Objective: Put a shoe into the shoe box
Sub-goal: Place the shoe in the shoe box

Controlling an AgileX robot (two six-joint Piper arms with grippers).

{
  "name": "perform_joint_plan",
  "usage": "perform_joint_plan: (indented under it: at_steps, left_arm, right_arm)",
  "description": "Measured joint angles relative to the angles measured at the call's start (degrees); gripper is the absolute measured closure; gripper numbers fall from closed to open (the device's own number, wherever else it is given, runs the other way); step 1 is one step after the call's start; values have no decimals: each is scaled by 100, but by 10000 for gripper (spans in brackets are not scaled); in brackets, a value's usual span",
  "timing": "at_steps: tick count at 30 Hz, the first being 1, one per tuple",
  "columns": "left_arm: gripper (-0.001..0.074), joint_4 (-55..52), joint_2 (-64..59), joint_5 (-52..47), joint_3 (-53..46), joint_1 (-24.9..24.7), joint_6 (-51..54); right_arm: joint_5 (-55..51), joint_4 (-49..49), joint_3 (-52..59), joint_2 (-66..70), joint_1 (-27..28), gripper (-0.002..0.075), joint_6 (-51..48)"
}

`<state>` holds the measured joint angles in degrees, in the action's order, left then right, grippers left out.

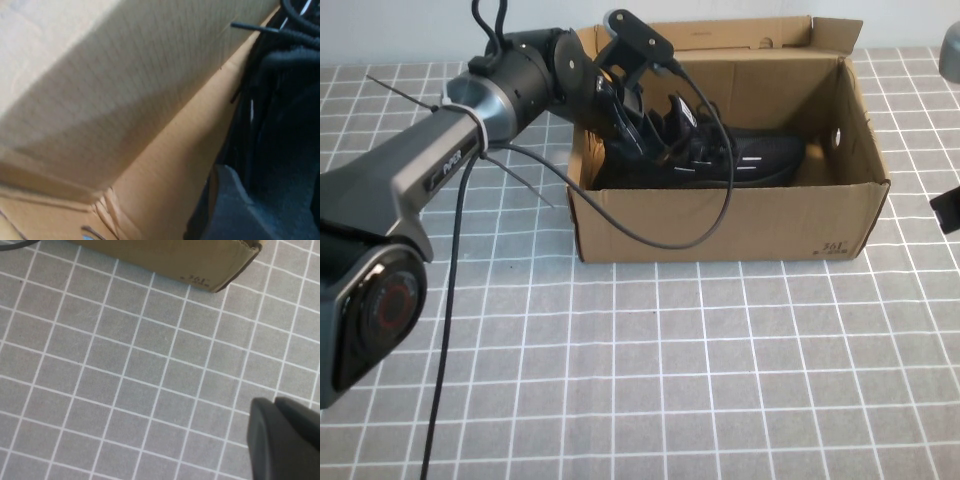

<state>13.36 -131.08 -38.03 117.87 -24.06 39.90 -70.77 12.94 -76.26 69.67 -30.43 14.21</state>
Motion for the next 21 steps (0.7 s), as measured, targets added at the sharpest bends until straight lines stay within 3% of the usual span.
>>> perform_joint_plan:
  at_steps: [10,17,21]
  left_arm:
    - [444,640,-232,295,9,0,745]
    - [650,782,-298,477,9,0,1126]
    - [719,822,-329,769,9,0,1490]
  right_arm:
    - [11,-30,0,0,0,742,-82]
    - [31,-35,0,0,0,742,-99]
    - [43,-44,0,0,0,742,-108]
